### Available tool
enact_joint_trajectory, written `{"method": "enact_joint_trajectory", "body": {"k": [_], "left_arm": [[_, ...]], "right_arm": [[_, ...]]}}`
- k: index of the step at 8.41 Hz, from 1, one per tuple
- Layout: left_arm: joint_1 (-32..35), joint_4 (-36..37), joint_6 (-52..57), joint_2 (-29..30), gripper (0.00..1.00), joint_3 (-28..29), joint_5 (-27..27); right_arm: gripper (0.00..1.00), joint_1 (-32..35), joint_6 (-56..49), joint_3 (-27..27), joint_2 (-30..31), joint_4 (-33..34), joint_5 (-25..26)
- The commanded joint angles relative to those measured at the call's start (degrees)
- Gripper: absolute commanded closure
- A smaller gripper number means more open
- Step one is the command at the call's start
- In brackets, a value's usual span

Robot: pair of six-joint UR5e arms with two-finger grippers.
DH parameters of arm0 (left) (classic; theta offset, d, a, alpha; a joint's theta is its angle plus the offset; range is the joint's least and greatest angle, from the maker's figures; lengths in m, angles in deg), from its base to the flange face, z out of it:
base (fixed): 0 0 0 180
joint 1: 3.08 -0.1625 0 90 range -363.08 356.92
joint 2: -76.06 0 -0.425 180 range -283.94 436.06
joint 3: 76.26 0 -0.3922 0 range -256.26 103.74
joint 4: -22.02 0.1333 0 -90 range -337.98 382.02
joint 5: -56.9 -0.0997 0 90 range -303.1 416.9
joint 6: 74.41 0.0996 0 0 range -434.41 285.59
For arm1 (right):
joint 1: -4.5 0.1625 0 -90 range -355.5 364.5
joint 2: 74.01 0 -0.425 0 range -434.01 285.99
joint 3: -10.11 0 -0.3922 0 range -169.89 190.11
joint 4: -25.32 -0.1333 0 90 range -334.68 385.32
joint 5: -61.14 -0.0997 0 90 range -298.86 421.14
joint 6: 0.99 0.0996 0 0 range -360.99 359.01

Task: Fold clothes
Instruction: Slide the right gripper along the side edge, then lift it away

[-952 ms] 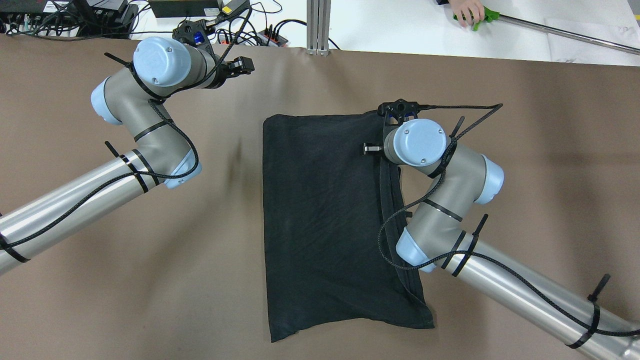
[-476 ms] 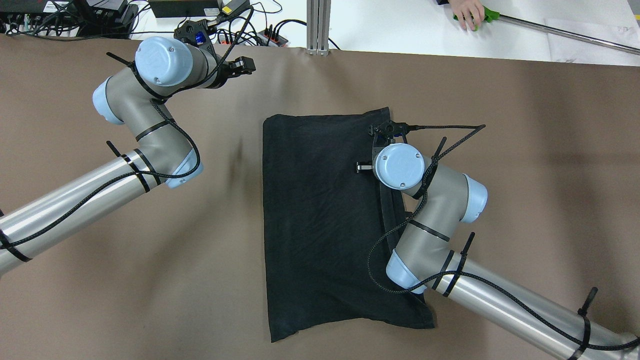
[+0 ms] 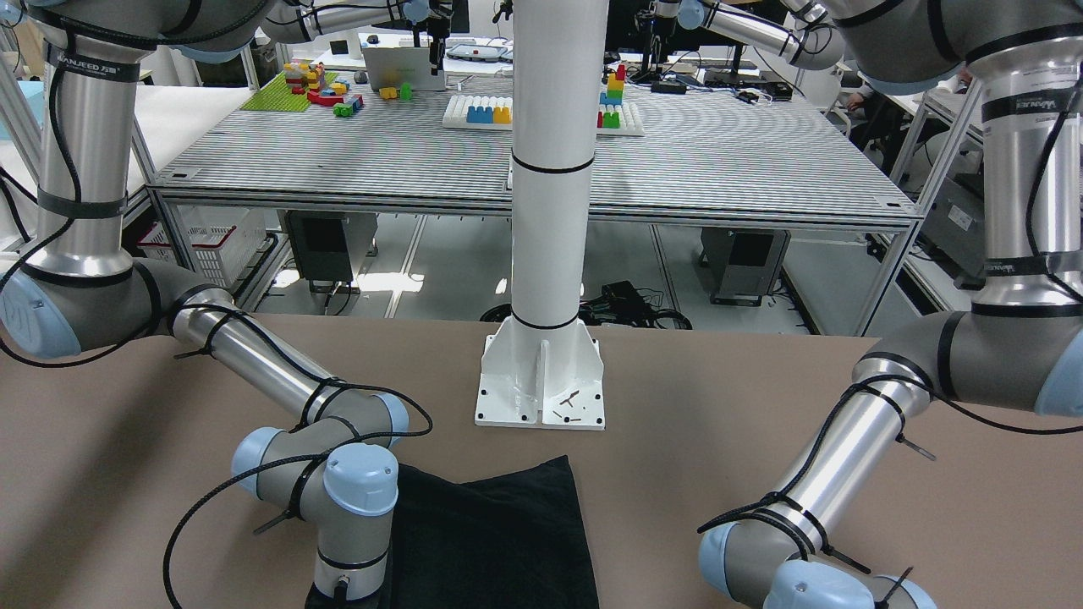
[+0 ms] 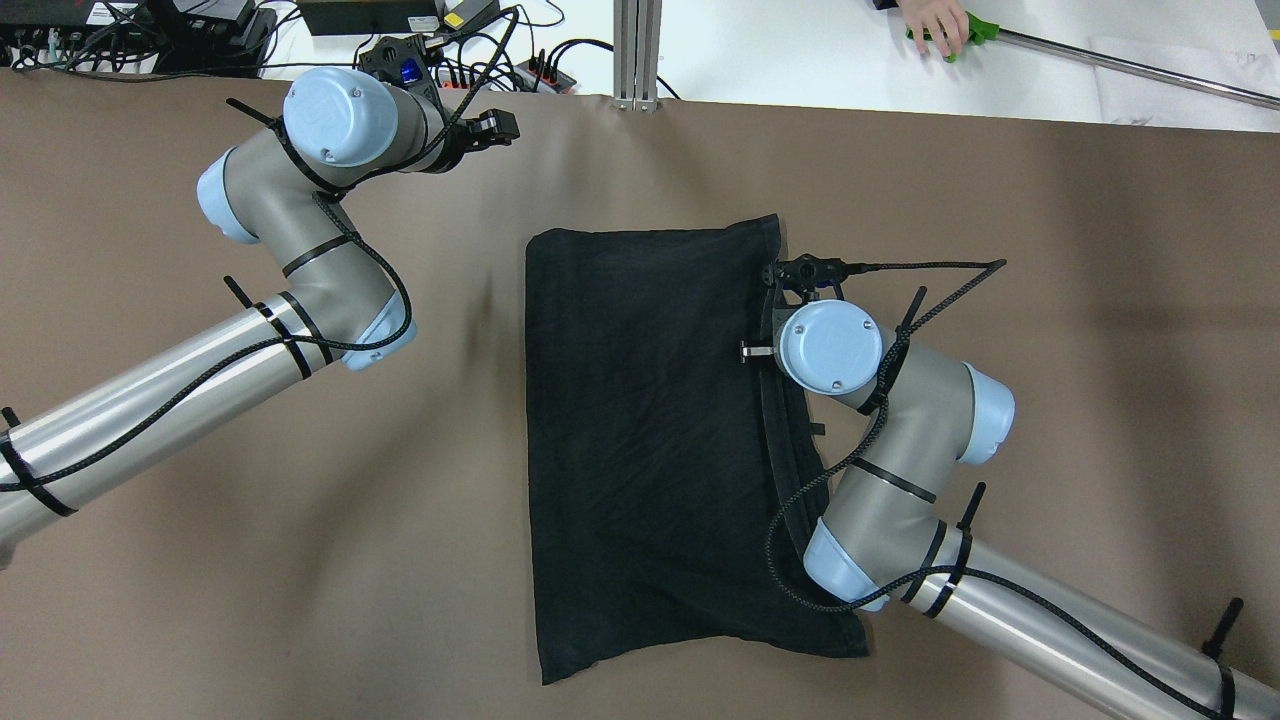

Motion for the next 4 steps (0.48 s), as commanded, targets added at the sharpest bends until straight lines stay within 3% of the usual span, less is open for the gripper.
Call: {"method": "enact_joint_trajectory", "body": {"k": [1, 4], "left_arm": [[0.01, -0.01, 0.0, 0.15, 0.05, 0.02, 0.0], [0.1, -0.01, 0.0, 0.06, 0.05, 0.02, 0.0]], "right_arm": [[0.07, 0.0, -0.28, -1.06, 1.54, 0.35, 0.02], [0.07, 0.0, -0.28, -0.97, -1.17, 0.7, 0.02]]}}
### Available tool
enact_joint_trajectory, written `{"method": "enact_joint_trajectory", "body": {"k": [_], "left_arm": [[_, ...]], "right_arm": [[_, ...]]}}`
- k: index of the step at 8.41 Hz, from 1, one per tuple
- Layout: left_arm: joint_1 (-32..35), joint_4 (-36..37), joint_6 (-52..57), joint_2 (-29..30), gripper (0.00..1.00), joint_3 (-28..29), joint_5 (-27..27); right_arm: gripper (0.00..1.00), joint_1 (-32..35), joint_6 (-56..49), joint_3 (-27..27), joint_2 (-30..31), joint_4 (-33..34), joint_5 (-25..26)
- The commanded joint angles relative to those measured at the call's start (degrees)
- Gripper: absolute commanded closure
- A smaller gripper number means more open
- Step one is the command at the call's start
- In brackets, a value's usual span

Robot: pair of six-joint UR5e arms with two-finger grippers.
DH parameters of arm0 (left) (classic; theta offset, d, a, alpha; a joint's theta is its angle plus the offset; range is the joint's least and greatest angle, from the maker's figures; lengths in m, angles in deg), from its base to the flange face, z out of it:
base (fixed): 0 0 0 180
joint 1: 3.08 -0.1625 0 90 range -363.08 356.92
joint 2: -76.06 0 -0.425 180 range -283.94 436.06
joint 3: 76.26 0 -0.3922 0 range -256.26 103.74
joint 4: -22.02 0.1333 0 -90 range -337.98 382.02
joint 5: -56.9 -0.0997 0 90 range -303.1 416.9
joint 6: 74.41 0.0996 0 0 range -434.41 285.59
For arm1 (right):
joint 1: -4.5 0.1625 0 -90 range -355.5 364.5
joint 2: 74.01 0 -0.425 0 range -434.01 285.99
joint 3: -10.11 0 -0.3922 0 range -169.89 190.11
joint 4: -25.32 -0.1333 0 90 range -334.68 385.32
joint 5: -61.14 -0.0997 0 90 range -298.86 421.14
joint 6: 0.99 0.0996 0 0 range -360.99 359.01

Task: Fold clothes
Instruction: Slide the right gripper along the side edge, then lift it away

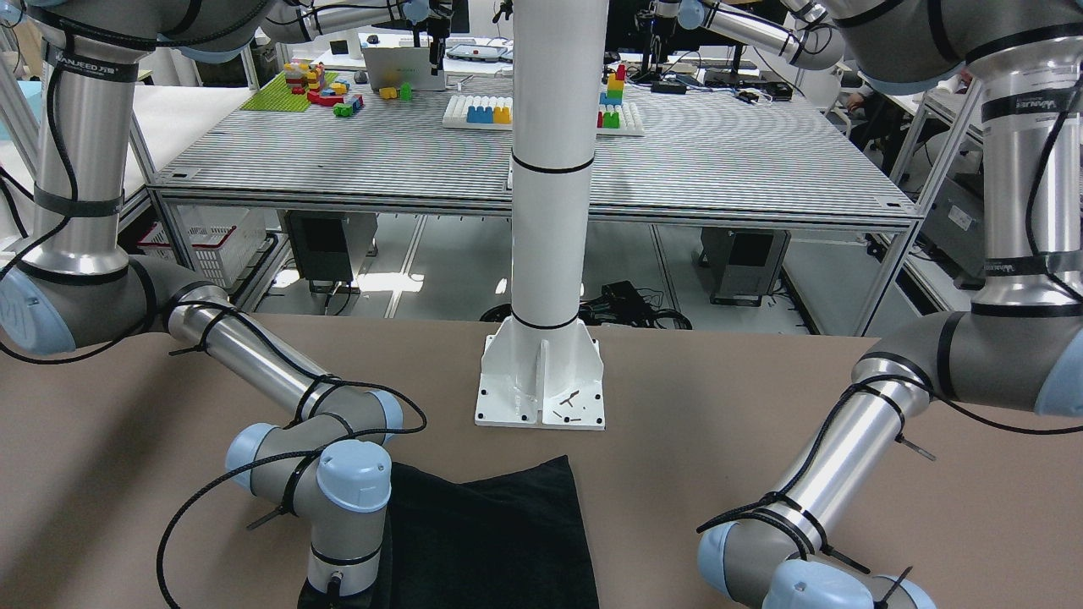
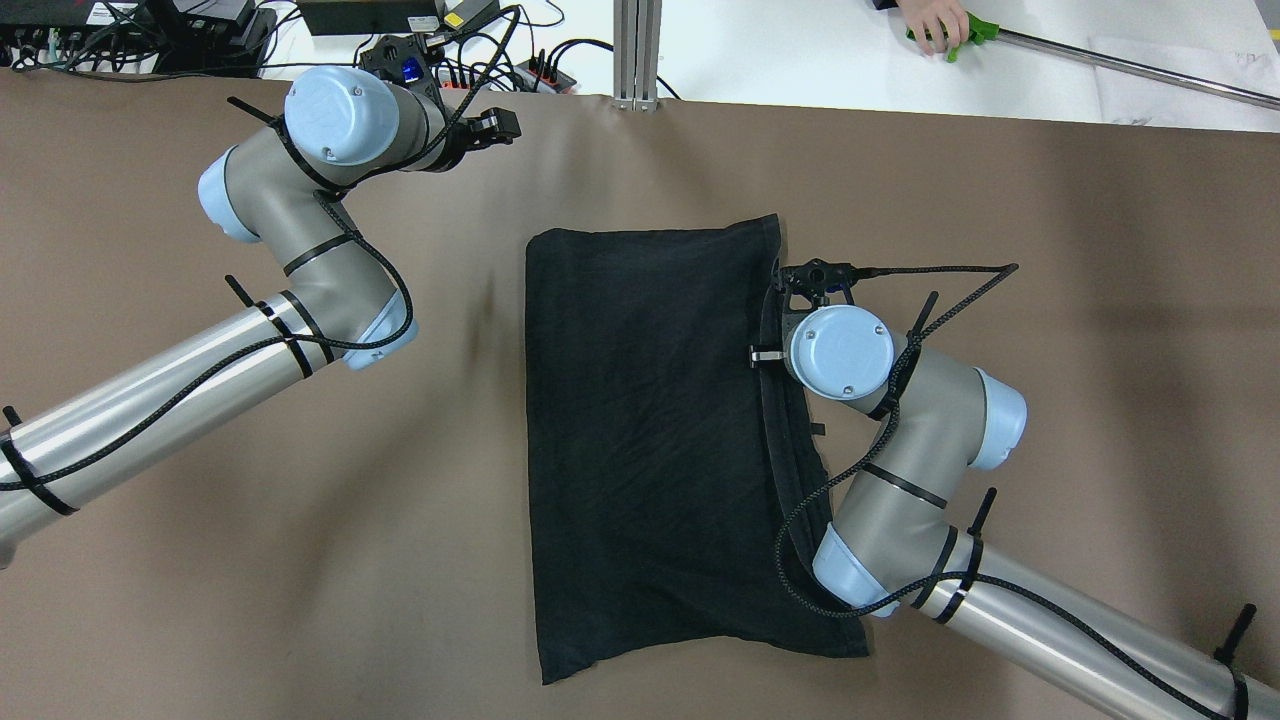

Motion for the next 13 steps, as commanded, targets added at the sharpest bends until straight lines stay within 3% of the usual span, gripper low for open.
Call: {"method": "enact_joint_trajectory", "body": {"k": [1, 4, 7, 10, 11, 13], "left_arm": [[0.17, 0.0, 0.0, -0.08, 0.05, 0.08, 0.0], [0.17, 0.0, 0.0, -0.17, 0.05, 0.26, 0.0], [0.34, 0.0, 0.0, -0.17, 0.05, 0.44, 0.0], [0.61, 0.0, -0.09, -0.17, 0.05, 0.52, -0.09], [0.69, 0.09, 0.0, -0.17, 0.05, 0.52, -0.09], [0.7, 0.09, 0.0, -0.08, 0.05, 0.52, -0.09]], "right_arm": [[0.07, 0.0, 0.25, 1.23, -3.85, 1.01, 0.26], [0.07, 0.52, -0.01, 8.35, -7.03, 0.32, 2.1], [0.07, 2.01, -6.22, 8.1, -5.29, -0.12, 1.85], [0.07, 3.42, -10.43, 6.87, -0.45, -4.77, 1.23], [0.07, 4.47, -11.25, 5.39, 0.52, -5.04, 0.19], [0.07, 6.76, -11.26, 1.17, 2.63, -5.31, -7.96]]}}
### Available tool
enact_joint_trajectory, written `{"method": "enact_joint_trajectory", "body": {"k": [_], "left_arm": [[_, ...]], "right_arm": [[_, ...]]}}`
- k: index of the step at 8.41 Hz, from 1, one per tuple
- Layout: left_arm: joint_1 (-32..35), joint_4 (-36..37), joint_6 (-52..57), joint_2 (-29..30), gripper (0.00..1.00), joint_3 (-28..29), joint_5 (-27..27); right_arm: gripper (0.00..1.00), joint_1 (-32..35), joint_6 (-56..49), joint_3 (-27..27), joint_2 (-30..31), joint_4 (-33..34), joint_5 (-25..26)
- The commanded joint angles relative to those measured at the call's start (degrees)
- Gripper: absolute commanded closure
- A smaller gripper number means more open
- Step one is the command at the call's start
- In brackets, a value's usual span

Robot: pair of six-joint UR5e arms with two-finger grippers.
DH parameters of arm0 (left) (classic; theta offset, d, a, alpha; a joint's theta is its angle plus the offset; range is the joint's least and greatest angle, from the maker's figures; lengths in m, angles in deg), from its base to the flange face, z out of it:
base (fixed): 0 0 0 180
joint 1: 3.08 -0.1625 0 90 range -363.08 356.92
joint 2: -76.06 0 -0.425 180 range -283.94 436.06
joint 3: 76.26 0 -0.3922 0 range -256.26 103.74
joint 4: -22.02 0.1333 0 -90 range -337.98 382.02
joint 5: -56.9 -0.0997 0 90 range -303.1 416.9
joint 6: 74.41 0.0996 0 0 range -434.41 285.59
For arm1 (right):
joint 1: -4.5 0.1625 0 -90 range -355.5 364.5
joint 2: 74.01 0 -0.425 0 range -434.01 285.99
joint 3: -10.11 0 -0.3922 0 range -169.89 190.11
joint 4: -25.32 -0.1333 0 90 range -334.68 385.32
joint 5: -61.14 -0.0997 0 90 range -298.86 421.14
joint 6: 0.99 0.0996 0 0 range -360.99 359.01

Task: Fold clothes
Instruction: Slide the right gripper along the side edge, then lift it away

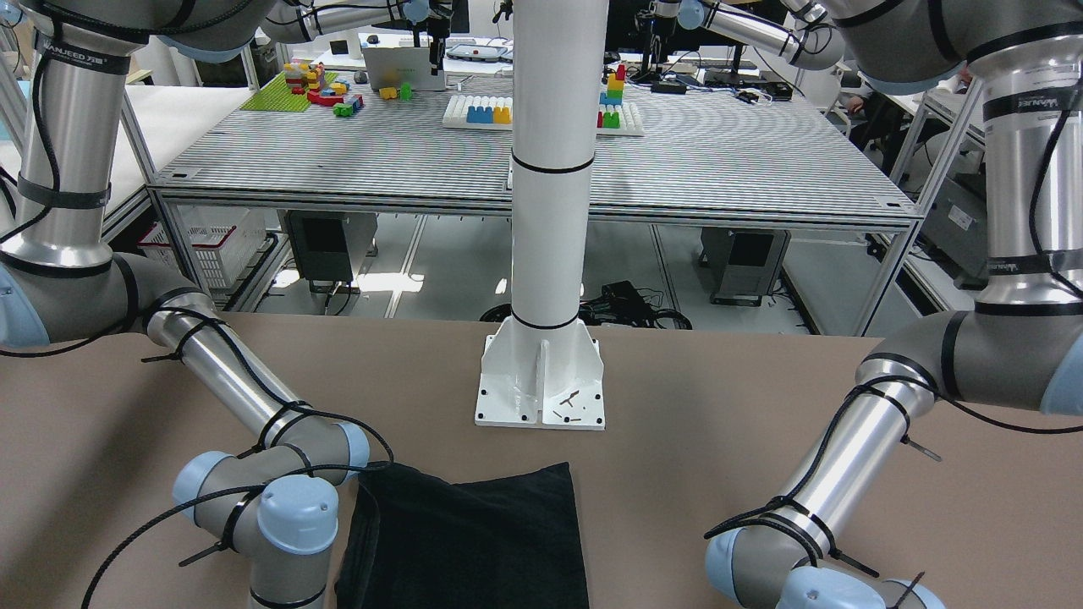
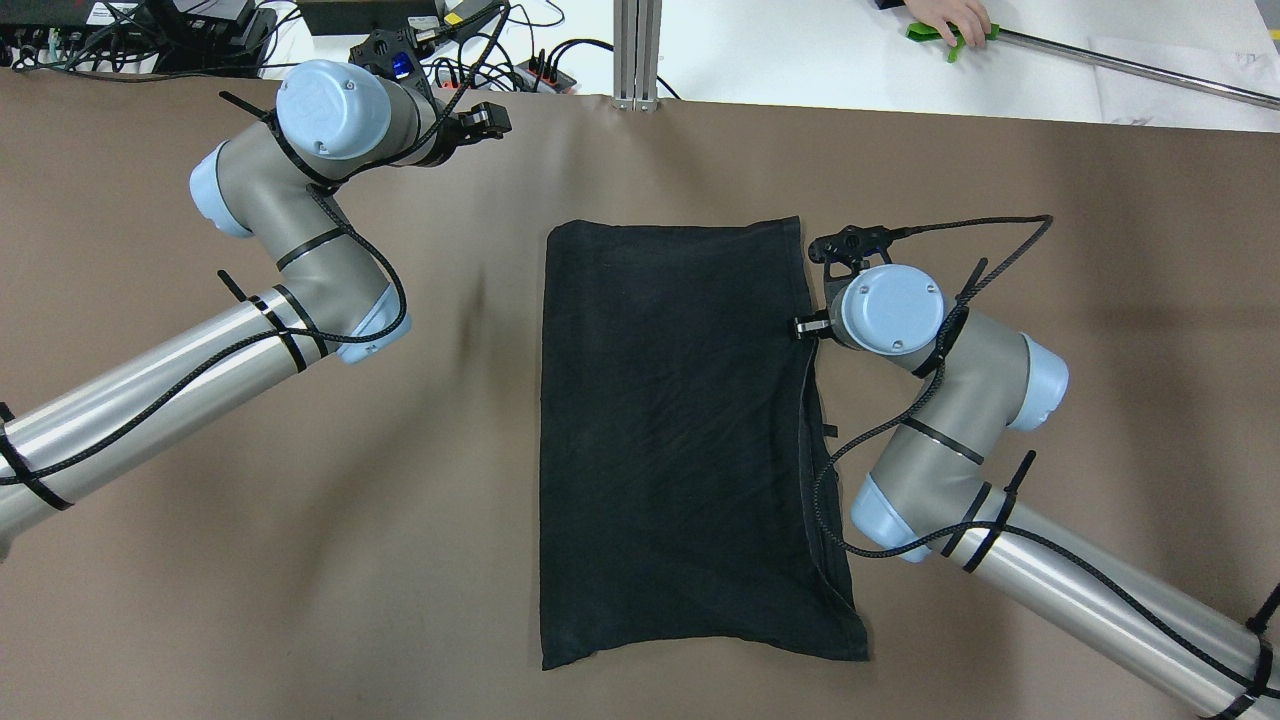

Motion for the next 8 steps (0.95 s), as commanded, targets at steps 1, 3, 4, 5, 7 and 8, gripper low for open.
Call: {"method": "enact_joint_trajectory", "body": {"k": [1, 3, 4, 5, 7, 8], "left_arm": [[0.04, 0.02, 0.01, 0.08, 0.05, 0.02, 0.08], [0.04, -0.07, -0.07, 0.08, 0.05, 0.02, 0.08], [0.04, -0.07, -0.07, 0.08, 0.05, -0.07, 0.08], [-0.04, -0.07, -0.16, 0.08, 0.05, -0.16, 0.08], [-0.13, -0.16, -0.07, 0.0, 0.05, -0.16, 0.08], [-0.13, -0.16, -0.07, 0.0, 0.05, -0.16, 0.08]], "right_arm": [[0.06, 1.73, -0.44, -4.91, 1.96, -0.41, -6.54], [0.06, 1.38, -0.18, -6.84, 3.1, -0.15, -6.54], [0.06, 0.85, 0.78, -7.29, 2.67, 0.03, -6.54], [0.06, -1.41, 3.66, -7.04, 2.66, -0.05, -6.02], [0.06, -3.36, 7.63, -6.94, 2.57, -0.05, -5.58], [0.06, -4.33, 7.91, -7.12, 3.01, 0.03, -3.92]]}}
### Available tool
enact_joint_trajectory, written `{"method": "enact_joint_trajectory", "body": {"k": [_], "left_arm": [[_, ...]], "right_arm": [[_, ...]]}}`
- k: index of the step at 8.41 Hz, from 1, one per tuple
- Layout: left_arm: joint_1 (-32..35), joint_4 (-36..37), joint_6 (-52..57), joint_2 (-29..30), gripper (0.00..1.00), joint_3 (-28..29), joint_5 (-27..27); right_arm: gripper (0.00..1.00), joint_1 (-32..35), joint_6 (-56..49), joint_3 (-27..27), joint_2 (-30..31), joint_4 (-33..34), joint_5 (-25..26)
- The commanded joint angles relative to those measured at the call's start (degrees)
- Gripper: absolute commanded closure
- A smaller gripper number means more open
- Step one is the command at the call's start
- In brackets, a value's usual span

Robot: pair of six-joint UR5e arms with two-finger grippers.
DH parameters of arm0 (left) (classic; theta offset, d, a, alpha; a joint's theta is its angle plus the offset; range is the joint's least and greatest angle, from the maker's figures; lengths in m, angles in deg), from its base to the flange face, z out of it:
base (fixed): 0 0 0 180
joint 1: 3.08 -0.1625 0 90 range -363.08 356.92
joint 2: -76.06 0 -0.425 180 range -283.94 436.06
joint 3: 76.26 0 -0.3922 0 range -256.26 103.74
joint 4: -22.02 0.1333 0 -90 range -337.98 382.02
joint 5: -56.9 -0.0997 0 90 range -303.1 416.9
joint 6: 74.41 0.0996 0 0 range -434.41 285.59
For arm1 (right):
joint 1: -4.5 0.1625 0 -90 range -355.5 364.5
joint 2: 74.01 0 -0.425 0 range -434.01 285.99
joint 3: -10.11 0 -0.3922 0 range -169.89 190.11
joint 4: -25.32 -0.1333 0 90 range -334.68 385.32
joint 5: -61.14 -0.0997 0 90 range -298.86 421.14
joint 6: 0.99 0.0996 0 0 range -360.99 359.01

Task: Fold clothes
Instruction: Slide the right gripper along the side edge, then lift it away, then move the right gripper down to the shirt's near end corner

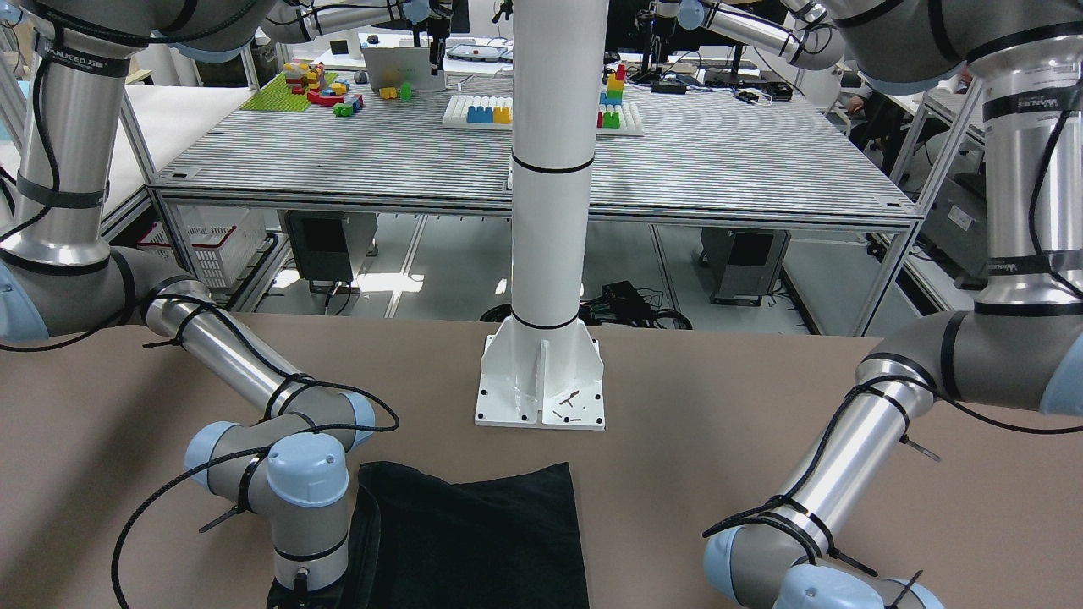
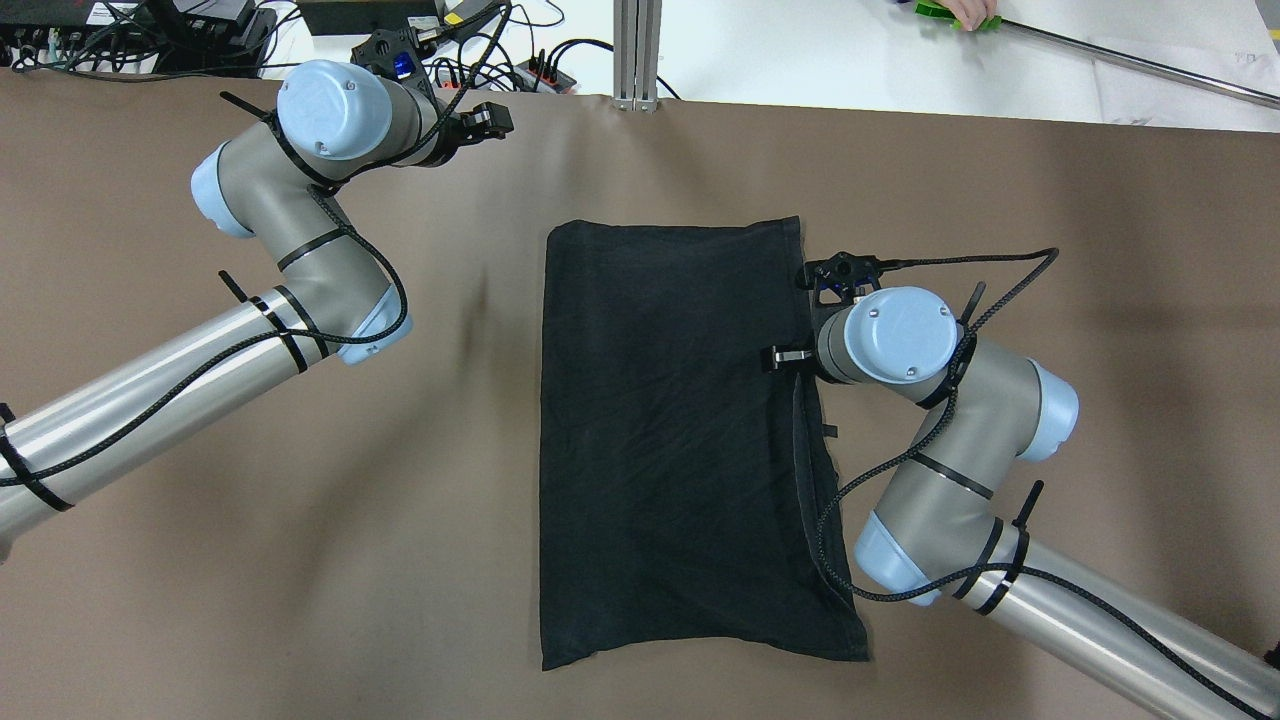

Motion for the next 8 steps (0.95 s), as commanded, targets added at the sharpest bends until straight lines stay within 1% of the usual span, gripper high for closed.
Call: {"method": "enact_joint_trajectory", "body": {"k": [1, 2, 3, 4, 5, 6, 7, 8], "left_arm": [[-0.04, -0.02, 0.04, -0.05, 0.05, 0.0, 0.0], [-0.04, -0.02, 0.04, 0.03, 0.05, 0.0, 0.0], [-0.13, -0.02, 0.13, 0.04, 0.05, 0.0, -0.09], [-0.04, -0.02, 0.13, -0.23, 0.05, 0.0, -0.09], [0.05, -0.02, 0.13, -0.23, 0.05, 0.0, -0.17], [-0.04, -0.02, 0.13, -0.23, 0.05, 0.0, -0.17], [-0.04, -0.02, 0.13, -0.23, 0.05, 0.0, -0.17], [0.05, -0.02, 0.22, -0.23, 0.05, 0.0, -0.26]], "right_arm": [[0.06, -2.06, 1.85, -0.35, 0.98, 0.09, 1.74], [0.06, -2.06, 1.33, -0.87, 2.29, -0.08, 1.31], [0.06, -1.54, -0.68, -3.57, 5.09, -0.09, 0.26], [0.06, 0.82, -7.05, -6.12, 8.94, -0.7, -0.53], [0.06, 2.49, -9.72, -7.54, 11.42, -0.7, -1.06], [0.06, 2.95, -9.49, -8.34, 12.05, -1.4, -2.2], [0.06, 3.91, -8.35, -10.78, 11.62, -1.14, -5.52], [0.06, 4.44, -2.86, -11.94, 10.49, -1.75, -9.73]]}}
